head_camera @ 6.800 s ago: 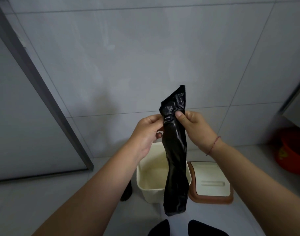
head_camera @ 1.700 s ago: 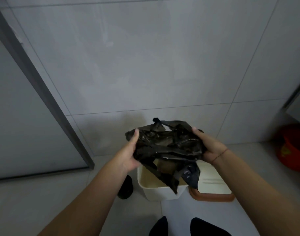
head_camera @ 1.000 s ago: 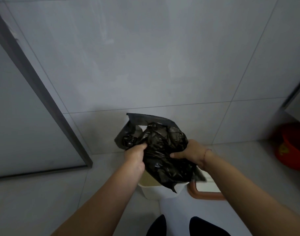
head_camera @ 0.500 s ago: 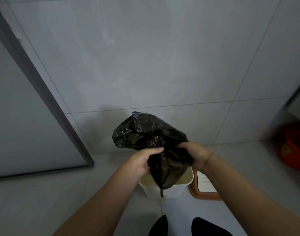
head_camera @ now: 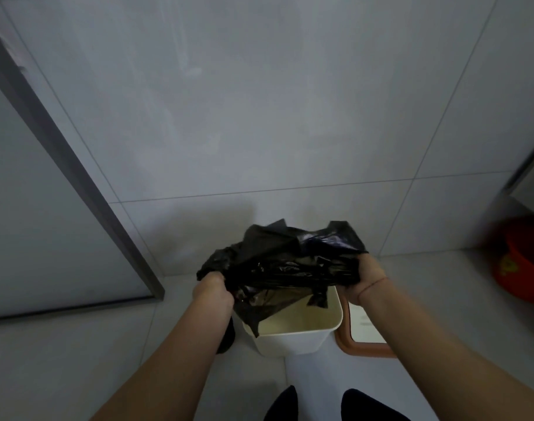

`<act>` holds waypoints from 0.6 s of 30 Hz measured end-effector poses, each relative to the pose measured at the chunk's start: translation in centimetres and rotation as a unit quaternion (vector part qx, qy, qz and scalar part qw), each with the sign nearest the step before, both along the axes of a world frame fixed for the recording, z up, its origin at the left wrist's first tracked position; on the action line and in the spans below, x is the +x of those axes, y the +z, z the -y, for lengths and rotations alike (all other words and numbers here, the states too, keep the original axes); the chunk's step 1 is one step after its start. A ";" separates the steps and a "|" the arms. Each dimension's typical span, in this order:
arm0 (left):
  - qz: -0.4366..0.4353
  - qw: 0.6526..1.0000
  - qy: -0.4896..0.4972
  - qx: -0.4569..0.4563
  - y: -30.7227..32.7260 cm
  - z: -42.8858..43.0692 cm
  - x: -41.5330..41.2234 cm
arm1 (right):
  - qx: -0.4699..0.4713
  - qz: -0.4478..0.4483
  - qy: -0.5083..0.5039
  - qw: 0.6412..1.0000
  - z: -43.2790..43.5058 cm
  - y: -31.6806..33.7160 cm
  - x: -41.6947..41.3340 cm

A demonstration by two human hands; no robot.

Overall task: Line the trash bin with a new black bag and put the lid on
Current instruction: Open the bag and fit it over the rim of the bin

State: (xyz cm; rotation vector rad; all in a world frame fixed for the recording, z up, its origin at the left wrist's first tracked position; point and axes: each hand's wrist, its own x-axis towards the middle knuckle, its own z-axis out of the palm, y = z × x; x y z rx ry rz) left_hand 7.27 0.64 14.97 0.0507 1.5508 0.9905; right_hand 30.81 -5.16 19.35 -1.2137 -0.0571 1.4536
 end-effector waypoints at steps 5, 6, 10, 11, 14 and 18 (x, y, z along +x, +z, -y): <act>-0.156 0.961 -0.230 0.001 0.4 1.6 0.5 | -0.030 0.147 0.005 0.989 -1.6 -0.1 1.6; -0.185 0.941 -0.281 0.029 0.9 1.8 0.9 | -0.059 0.232 0.028 0.971 -2.1 0.0 1.8; -0.399 0.756 -0.445 0.266 4.4 1.5 4.1 | -0.088 0.447 0.210 0.865 -3.2 1.0 0.7; -0.445 0.693 -0.480 0.303 5.2 1.5 5.0 | -0.070 0.454 0.243 0.855 -3.4 1.3 0.2; -0.552 0.551 -0.542 0.315 5.6 1.2 6.5 | -0.012 0.468 0.329 0.820 -4.1 1.8 -0.6; -0.541 0.653 -0.438 0.296 4.4 -0.7 4.5 | 0.018 0.533 0.372 0.760 -4.6 1.5 0.7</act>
